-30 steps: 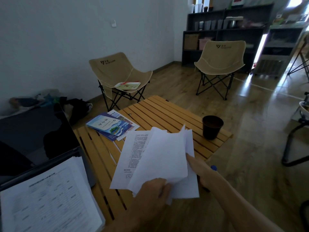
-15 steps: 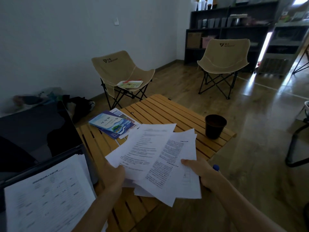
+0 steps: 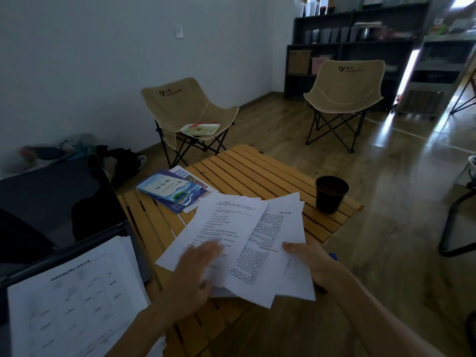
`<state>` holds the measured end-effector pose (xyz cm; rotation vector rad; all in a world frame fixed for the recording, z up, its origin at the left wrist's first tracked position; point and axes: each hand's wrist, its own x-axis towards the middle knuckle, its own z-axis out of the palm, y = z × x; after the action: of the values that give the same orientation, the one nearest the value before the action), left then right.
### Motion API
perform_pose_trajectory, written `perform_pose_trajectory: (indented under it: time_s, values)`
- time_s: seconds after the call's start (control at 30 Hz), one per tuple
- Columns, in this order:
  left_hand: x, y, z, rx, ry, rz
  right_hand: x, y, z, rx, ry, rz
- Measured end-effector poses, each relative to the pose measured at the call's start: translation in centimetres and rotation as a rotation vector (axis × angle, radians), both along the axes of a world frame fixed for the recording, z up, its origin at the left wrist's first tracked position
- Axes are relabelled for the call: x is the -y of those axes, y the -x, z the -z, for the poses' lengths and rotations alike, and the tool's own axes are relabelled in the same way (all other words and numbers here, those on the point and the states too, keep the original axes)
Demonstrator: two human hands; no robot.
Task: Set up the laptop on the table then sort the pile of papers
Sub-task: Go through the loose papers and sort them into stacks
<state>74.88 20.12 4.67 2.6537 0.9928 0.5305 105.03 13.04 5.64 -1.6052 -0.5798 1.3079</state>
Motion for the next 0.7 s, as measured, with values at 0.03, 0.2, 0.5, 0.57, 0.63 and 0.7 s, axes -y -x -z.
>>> perform_pose_trajectory:
  time_s: [0.03, 0.2, 0.5, 0.57, 0.63, 0.7]
  values:
    - [0.7, -0.6, 0.0, -0.128, 0.011, 0.099, 0.2, -0.2, -0.1, -0.009, -0.011, -0.001]
    - [2.6, -3.2, -0.6, -0.208, -0.168, 0.213, 0.9, -0.7, -0.2, 0.0, -0.019, -0.016]
    - [7.2, -7.3, -3.4, 0.056, -0.238, 0.332, 1.2, -0.7, -0.1, 0.063, 0.033, 0.026]
    - [8.4, -7.7, -5.7, 0.242, -0.158, 0.23, 0.9, -0.8, -0.2, 0.082, 0.101, 0.097]
    - [8.9, -7.6, -8.5, 0.408, -0.069, 0.13, 0.7, -1.2, 0.0, 0.094, 0.153, 0.172]
    - [8.4, -6.7, -11.9, 0.552, -0.052, 0.023, 0.4, -1.6, 0.4, 0.088, 0.144, 0.215]
